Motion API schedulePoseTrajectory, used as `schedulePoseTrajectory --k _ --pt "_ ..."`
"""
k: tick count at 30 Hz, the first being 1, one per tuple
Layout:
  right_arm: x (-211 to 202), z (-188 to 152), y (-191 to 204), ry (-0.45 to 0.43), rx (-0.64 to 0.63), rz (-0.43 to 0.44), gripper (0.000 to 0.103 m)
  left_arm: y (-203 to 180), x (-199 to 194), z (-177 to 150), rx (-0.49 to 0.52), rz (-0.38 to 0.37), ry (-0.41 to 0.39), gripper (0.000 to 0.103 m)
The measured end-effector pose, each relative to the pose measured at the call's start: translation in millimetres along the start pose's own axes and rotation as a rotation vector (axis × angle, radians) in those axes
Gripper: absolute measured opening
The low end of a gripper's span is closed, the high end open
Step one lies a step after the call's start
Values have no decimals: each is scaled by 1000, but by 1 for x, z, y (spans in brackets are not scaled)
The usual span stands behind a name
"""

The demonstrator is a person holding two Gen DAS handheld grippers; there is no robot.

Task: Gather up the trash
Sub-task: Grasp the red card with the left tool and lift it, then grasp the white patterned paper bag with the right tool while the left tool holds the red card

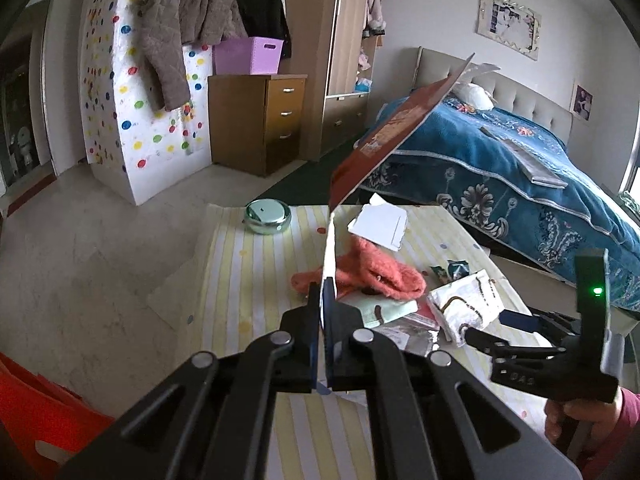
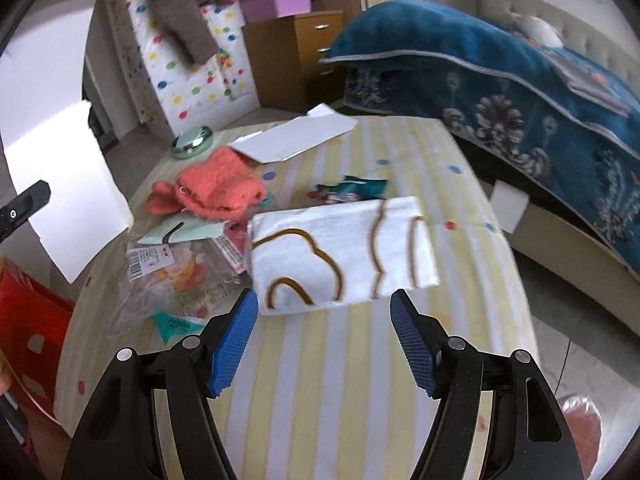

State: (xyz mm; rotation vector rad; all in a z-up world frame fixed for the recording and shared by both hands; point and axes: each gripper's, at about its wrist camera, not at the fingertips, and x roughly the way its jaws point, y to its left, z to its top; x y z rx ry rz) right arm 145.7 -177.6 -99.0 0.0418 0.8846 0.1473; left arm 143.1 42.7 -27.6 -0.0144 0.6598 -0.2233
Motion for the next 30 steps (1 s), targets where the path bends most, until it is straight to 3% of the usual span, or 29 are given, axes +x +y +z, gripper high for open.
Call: schedulePoseTrajectory --k 7,11,13,15,20,23,30 --pt "29 3 20 32 -76 -59 67 7 5 -5 -15 0 15 0" --pt "31 0 22 37 -89 -59 50 9 3 -8 -18 3 19 0" --pt "27 -2 21 46 -86 -68 34 9 -1 -8 -16 5 15 0" --pt "20 -3 19 36 -71 -65 25 8 -10 -8 -13 5 5 0" --pt "-25 -5 5 -58 -23 -63 16 -1 -34 -8 2 -3 -18 0" --pt "-73 -6 -10 -145 24 -32 13 -14 -51 -8 23 -21 -39 0" --pt "-131 -18 -35 -190 78 27 13 -53 -92 -6 66 -112 -94 0"
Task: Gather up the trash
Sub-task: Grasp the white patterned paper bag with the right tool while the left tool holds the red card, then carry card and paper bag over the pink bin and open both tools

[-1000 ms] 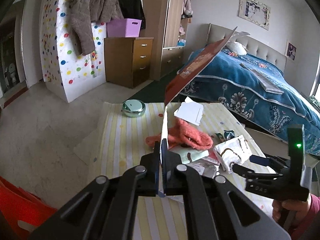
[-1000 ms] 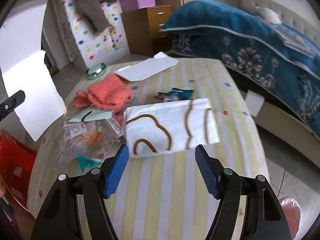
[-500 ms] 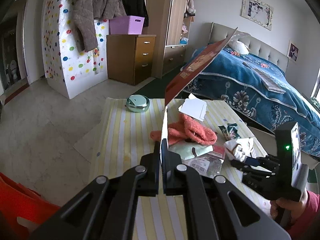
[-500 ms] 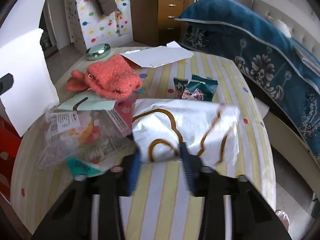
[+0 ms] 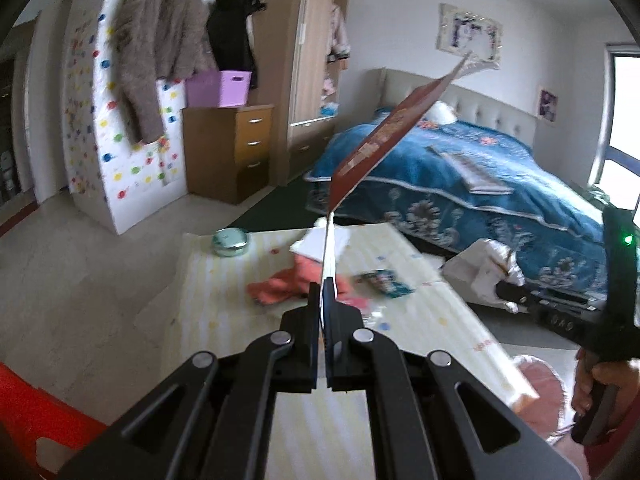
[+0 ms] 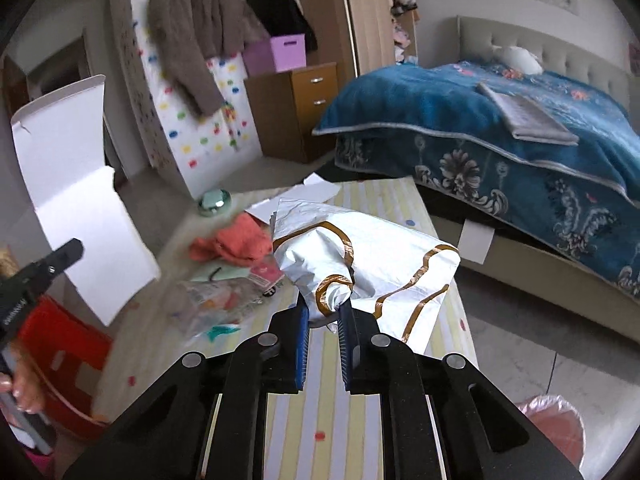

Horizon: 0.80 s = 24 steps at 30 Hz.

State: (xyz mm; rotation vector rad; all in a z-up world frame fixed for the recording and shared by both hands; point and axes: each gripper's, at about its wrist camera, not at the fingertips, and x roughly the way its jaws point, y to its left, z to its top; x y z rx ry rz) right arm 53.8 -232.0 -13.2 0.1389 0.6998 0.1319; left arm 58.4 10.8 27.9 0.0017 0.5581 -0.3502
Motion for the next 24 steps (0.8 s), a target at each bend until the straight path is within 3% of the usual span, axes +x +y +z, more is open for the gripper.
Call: schedulePoseTrajectory --k 13,24 --pt "-61 -57 -42 20 78 -93 13 -114 17 -48 132 -203 105 0" --pt "-118 -115 -126 21 246 -263 14 -218 45 -73 237 -379 191 0"
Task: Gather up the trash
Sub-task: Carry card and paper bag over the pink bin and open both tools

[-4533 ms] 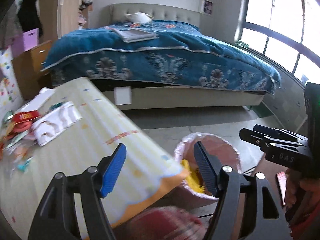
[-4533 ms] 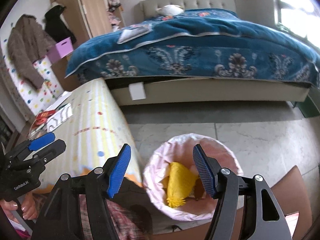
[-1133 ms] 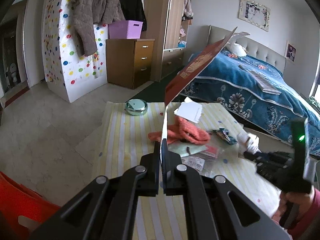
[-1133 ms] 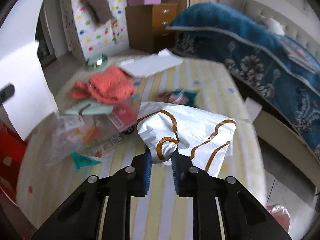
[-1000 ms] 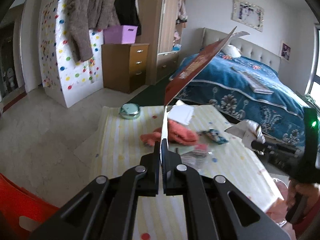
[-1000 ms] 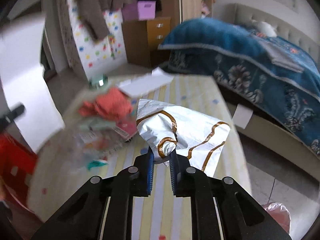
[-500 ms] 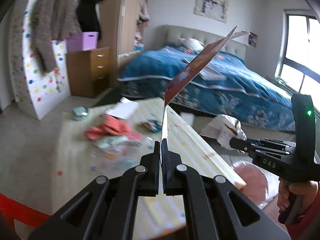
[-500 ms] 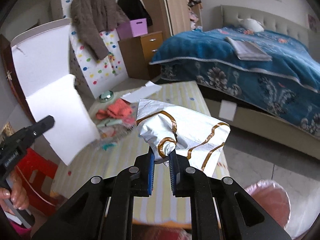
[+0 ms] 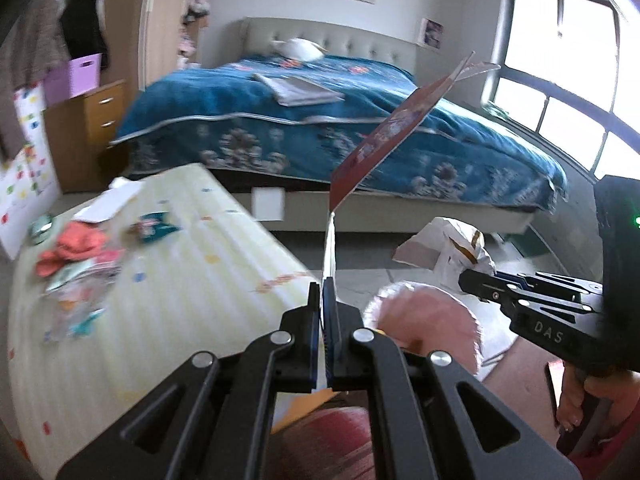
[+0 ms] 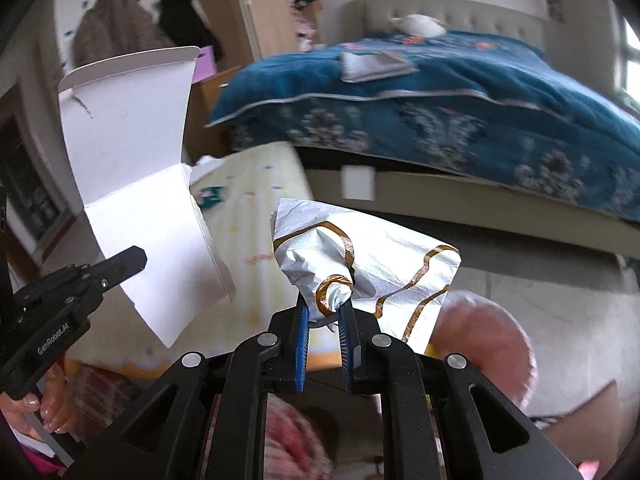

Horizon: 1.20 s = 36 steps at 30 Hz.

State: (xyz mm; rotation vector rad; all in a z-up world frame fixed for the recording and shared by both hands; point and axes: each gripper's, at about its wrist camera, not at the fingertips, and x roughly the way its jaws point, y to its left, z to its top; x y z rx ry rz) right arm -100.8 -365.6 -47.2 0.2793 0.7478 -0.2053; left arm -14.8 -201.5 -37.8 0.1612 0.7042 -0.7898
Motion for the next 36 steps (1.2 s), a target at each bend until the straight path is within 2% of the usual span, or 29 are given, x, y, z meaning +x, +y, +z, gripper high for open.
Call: schedulePoseTrajectory --k 9,15,20,22,23,24,25,26,27,28,36 --pt "-6 -28 -87 47 149 -111 14 -76 58 6 114 -123 64 0" --pt "-2 -36 -124 64 188 -137 16 -106 90 11 150 -163 99 0" --pt "8 -38 -142 86 207 -139 17 -117 114 18 161 -175 135 0" --pt "14 -38 -146 97 210 -139 18 -120 122 18 162 -179 149 10" --pt "18 -40 -149 106 213 -140 20 -121 124 17 161 -180 157 23" --pt "22 -41 -152 114 216 -143 23 -121 126 17 158 -179 159 41" --pt "25 -40 -152 118 218 -145 28 -120 127 17 155 -176 158 46" --pt "29 -41 -154 129 222 -153 32 -119 127 16 156 -174 152 48" --pt "31 -42 -156 135 226 -156 40 -118 126 16 159 -170 152 48" --pt "32 -43 -157 141 227 -157 43 -117 125 16 161 -166 152 48" --pt "20 -43 -147 98 225 -164 46 -94 96 17 148 -98 86 61"
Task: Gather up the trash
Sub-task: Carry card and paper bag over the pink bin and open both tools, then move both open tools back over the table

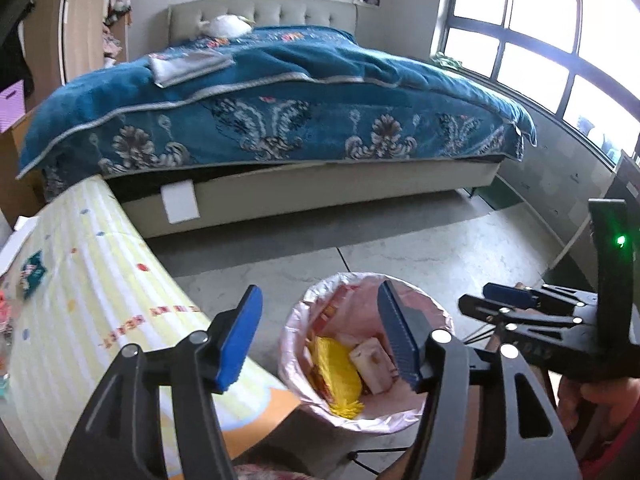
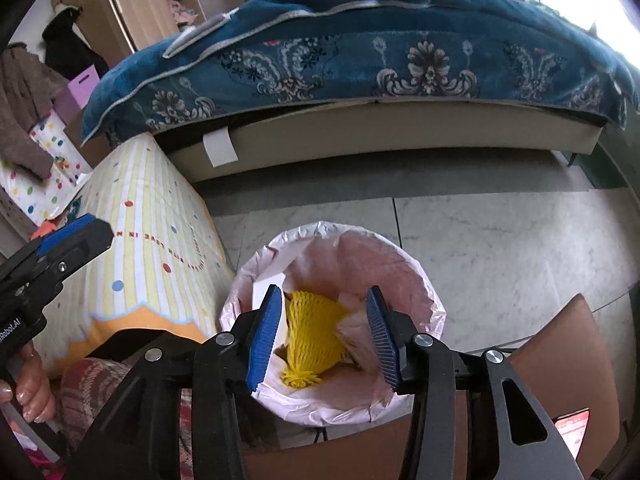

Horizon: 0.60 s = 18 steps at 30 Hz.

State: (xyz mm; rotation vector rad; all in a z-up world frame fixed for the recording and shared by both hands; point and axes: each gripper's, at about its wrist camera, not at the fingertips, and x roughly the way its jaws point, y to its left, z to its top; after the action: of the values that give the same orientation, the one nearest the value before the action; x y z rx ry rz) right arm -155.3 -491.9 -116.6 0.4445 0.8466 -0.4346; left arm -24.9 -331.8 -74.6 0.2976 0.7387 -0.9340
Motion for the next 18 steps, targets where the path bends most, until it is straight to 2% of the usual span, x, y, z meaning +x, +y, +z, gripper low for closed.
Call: schedulePoseTrajectory --k 6,10,13,18 --pt "-21 4 27 -68 -46 27 46 17 -38 -6 -6 63 -63 73" --pt "-38 9 49 -116 -81 62 46 36 -64 -15 -32 92 -93 75" --pt "-49 13 74 -157 -119 108 46 59 -86 -24 -90 131 -105 75" --pt "-54 20 110 -156 -174 155 46 105 -110 -42 -213 219 -108 75"
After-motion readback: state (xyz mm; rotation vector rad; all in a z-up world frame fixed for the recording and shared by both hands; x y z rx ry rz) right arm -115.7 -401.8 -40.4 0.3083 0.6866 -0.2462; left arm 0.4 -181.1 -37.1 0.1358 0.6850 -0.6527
